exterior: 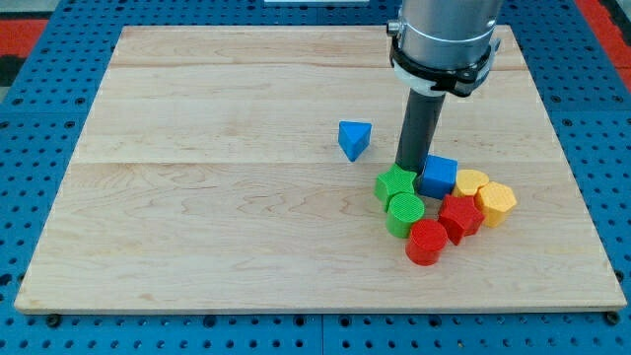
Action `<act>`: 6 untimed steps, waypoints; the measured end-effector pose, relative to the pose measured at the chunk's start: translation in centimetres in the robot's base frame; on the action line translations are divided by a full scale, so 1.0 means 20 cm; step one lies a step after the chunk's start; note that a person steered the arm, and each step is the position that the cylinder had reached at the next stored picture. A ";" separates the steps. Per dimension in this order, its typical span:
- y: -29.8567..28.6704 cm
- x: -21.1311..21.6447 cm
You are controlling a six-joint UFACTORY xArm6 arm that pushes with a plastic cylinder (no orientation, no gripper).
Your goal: Slide group of block right a bit
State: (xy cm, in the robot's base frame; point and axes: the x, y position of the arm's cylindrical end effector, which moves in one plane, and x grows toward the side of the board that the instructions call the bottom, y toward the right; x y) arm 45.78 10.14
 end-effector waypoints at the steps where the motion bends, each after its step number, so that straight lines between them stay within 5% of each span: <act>1: -0.07 -0.08; 2: -0.25 -0.14; 4: -0.45 0.28; 6: 0.07 0.40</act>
